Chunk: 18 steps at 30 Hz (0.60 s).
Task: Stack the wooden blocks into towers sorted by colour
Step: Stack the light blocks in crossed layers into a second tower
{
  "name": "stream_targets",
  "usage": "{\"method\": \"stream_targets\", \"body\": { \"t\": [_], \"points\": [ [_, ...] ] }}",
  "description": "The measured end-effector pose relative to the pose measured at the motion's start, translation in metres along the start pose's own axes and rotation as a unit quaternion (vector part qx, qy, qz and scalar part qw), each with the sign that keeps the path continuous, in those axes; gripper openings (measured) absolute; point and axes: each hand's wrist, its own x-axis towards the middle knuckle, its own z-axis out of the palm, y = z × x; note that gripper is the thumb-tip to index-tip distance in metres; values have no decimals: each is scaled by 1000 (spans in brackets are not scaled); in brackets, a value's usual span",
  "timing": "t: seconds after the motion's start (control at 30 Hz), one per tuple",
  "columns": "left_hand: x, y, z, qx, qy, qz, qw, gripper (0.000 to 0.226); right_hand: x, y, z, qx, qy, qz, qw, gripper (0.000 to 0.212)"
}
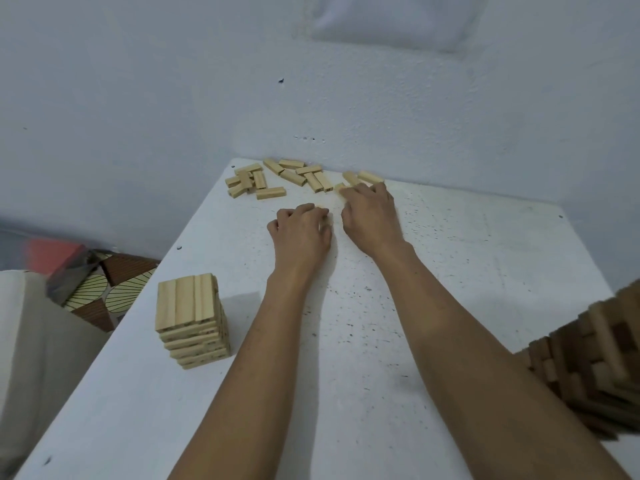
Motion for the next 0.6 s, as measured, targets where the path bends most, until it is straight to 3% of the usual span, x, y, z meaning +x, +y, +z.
{"method": "stream_targets", "body": {
  "t": [0.2,0.37,0.6],
  "points": [
    [-24,-1,-3,-16,-2,7,1000,32,-39,-3,-5,-4,78,19,997,15],
    [-50,2,-2,-55,-11,25,998,29,-82,-8,-12,55,128,45,989,10],
    [-85,-1,-6,-87,-42,56,994,27,-127,-10,-37,129,61,48,989,15]
  ]
}}
